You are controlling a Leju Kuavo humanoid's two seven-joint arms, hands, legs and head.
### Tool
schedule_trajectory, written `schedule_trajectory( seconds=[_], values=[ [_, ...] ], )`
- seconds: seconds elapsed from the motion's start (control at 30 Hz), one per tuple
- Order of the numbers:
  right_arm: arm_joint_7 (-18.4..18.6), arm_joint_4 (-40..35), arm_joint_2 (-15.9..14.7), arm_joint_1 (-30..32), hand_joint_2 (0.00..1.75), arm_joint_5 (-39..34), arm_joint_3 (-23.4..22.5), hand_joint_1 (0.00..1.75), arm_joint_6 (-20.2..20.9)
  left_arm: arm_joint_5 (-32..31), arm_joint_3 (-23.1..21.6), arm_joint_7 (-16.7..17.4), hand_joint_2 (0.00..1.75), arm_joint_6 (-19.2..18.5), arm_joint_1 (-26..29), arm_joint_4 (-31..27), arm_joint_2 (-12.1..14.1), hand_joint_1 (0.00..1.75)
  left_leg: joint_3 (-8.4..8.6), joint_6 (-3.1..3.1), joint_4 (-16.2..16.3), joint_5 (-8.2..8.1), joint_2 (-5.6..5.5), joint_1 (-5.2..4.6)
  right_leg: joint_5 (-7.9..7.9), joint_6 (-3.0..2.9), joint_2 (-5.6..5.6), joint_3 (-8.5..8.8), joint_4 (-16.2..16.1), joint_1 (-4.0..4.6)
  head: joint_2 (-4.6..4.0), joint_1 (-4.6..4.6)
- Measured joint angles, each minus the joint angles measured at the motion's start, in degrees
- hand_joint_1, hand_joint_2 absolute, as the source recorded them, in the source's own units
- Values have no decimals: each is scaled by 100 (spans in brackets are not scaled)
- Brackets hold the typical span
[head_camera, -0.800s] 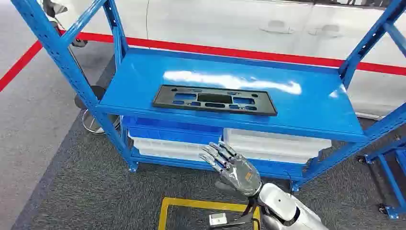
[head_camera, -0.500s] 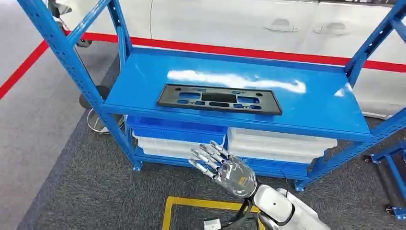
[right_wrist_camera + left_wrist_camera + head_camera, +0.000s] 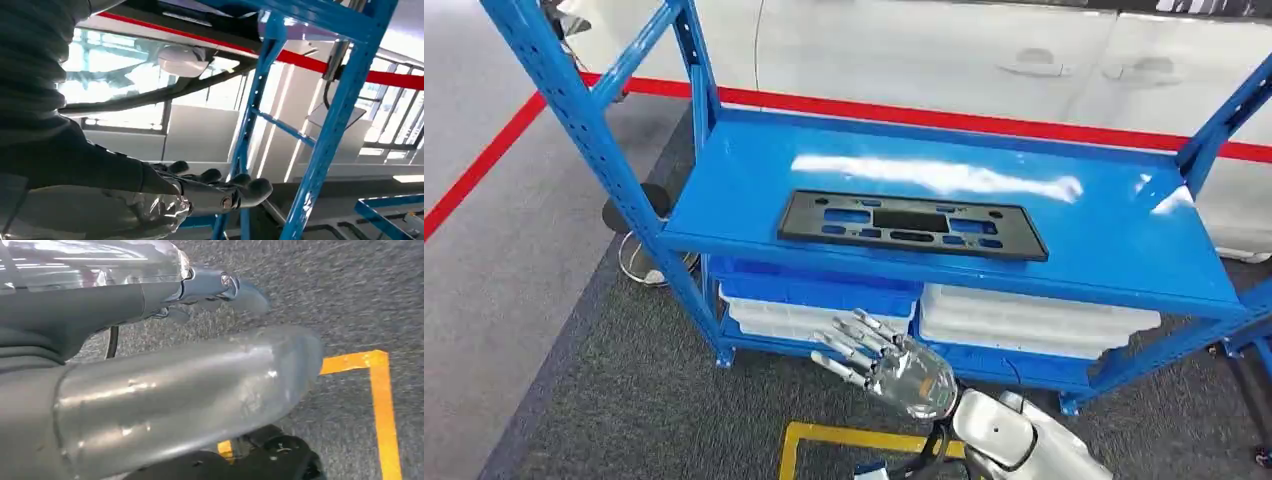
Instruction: Take the parts from the cabinet and place them on the table.
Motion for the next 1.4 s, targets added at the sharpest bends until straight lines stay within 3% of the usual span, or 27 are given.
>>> schedule_trajectory(
  seconds=[0.1, 0.2, 0.27, 0.3, 0.33, 0.37, 0.4, 0.43, 0.47, 0.53, 0.57, 0.6, 0.63, 0.7, 0.77, 0.83, 0.9, 0.93, 0.97, 1.0, 1.1, 1.17, 1.23, 1.27, 1.33, 1.37, 1.4],
  values=[
    [-6, 11, 22, -4, 175, -5, -2, 0, -4, -2, 2, -2, 0, 11, 2, 0, 11, 0, 119, 152, -30, -53, -53, 0, 21, 28, 32, -54, 204, -23, 0, 2],
    [-15, 63, 22, 4, 175, -50, -15, 0, -15, -22, 2, 0, 0, 30, -22, 0, 13, 0, 251, 234, -64, -103, -94, -38, -318, -51, 71, -810, 1369, 25, 0, 0],
    [-26, 103, 22, 22, 175, -103, -15, 0, -15, -31, 2, 11, 0, 74, -22, 0, 13, 0, 357, 266, -70, -184, -143, -102, -539, -132, 93, -1233, 1734, 88, 0, 0],
    [-33, 114, 22, 23, 175, -129, -17, 0, -15, -37, 4, 26, 0, 109, -20, 0, 13, 0, 429, 278, -73, -233, -163, -142, -472, -210, 97, -1301, 1635, 136, 0, 0],
    [-41, 129, 22, 23, 175, -181, -28, 0, -15, -42, 6, 42, 0, 149, -11, 0, 13, 0, 513, 293, -80, -286, -176, -195, -224, -326, 105, -1293, 1368, 198, 0, 0],
    [-41, 138, 22, 23, 175, -219, -48, 0, -15, -48, 9, 42, 0, 166, -5, 0, 13, 0, 602, 310, -99, -334, -182, -252, 175, -477, 108, -1229, 962, 274, 0, 0],
    [-35, 157, 24, 18, 175, -267, -81, 0, -15, -61, 11, 42, 0, 184, -1, 0, 11, 0, 683, 338, -131, -378, -188, -284, 685, -678, 107, -1152, 498, 401, 0, 0],
    [-17, 181, 24, 24, 175, -302, -109, 0, -15, -79, 13, 42, 0, 190, 8, 33, -40, 0, 739, 326, -130, -415, -205, -309, 830, -823, 142, -1166, 367, 501, 0, -13],
    [13, 221, 42, 3, 175, -335, -140, 0, -15, -109, 22, 39, 0, 203, -2, 35, -19, 0, 728, 296, -195, -424, -246, -270, 749, -860, 171, -1104, 294, 483, 0, -24],
    [114, 269, 49, -24, 175, -420, -258, 0, -17, -140, 57, 50, 0, 212, -23, 35, -17, 0, 773, 258, -148, -334, -158, -288, 840, -854, 139, -996, 107, 519, 0, -13],
    [151, 297, 49, -48, 175, -451, -308, 0, -20, -158, 70, 50, 0, 212, -26, 35, -15, 0, 829, 229, -189, -318, -117, -303, 844, -851, 124, -913, 30, 468, 0, -11],
    [177, 343, 49, -86, 175, -513, -399, 0, -20, -162, 89, 59, 0, 212, -31, 33, 40, 0, 821, 217, -105, -429, -100, -308, 881, -725, 85, -801, -88, 399, 0, -11],
    [186, 389, 49, -125, 175, -542, -474, 0, -20, -164, 89, 59, 0, 210, -48, 33, 35, 0, 722, 165, 102, -561, -44, -321, 883, -709, 81, -742, -144, 371, 0, -13],
    [309, 483, 27, -176, 175, -643, -571, 0, -20, -182, 89, 55, 0, 203, -74, 33, 33, 0, 263, 61, 854, -945, 6, -241, 856, -671, 55, -730, -155, 334, 0, -11],
    [370, 664, 29, -175, 175, -782, -836, 0, -20, -217, 98, 48, 0, 195, -54, 33, 66, 0, -119, -38, 1348, -1101, 27, -156, 819, -584, 45, -728, -135, 278, 0, -13],
    [367, 761, 55, -179, 175, -844, -1069, 0, -20, -223, 100, 48, 0, 195, -33, 33, 74, 0, -72, -164, 976, -730, 37, -86, 766, -477, 46, -727, -63, 182, 0, -13],
    [365, 870, 53, -198, 175, -866, -1191, 0, -20, -236, 105, 48, 0, 195, -35, 33, 96, 0, 274, -333, 41, -109, 31, 36, 674, -319, 45, -742, 92, 76, 0, -13],
    [363, 929, 46, -198, 175, -866, -1261, 0, -20, -247, 105, 53, 0, 192, -31, 35, 88, 0, 232, -355, 62, -201, -60, 2, 643, -254, 48, -755, 150, 76, 0, -13],
    [363, 986, 46, -194, 175, -861, -1338, 0, -20, -267, 109, 48, 0, 190, -29, 37, 88, 0, 169, -196, 3, -432, -32, -7, 623, -214, 71, -816, 260, 71, 0, -11],
    [363, 1023, 61, -195, 175, -857, -1438, 0, -20, -284, 120, 64, 0, 192, -31, 37, 90, 0, 137, -52, 56, -225, -14, -13, 604, -168, 74, -848, 275, 109, 0, -11],
    [363, 1205, 283, -185, 175, -888, -1766, 0, -20, -332, 142, 77, 0, 188, -13, 37, 105, 0, 163, 162, 69, -146, 19, -8, 593, -140, 88, -854, 282, 80, 0, -11],
    [339, 1311, 430, -182, 175, -901, -1962, 0, -20, -343, 144, 74, 0, 177, -32, 37, 125, 0, 144, 220, 47, -108, 13, -16, 223, -118, 96, -1042, 758, 78, 0, -11],
    [330, 1427, 586, -165, 175, -898, -2070, 0, -20, -352, 151, 72, 0, 151, -29, 37, 133, 0, 123, 231, 48, -101, 14, -43, -176, -99, 103, -1416, 1618, 80, 0, -11],
    [330, 1484, 656, -138, 175, -892, -2098, 0, -20, -356, 159, 72, 0, 140, -23, 37, 142, 0, 120, 231, 48, -102, 17, -62, -240, -108, 104, -1539, 1881, 82, 0, -11],
    [330, 1578, 772, -79, 175, -881, -2153, 0, -20, -387, 177, 52, 0, 138, -19, 37, 157, 0, 126, 236, 47, -105, 16, -109, 6, -190, 111, -1445, 1677, 134, 0, -11],
    [330, 1611, 820, -75, 175, -881, -2177, 0, -20, -400, 181, 44, 0, 138, -21, 37, 162, 0, 133, 237, 45, -105, 15, -136, 235, -277, 113, -1254, 1284, 171, 0, -11],
    [330, 1635, 873, -83, 175, -881, -2214, 0, -20, -405, 183, 37, 0, 138, -26, 37, 162, 0, 147, 238, 32, -106, 16, -164, 492, -416, 109, -987, 734, 244, 0, -11]
  ],
)
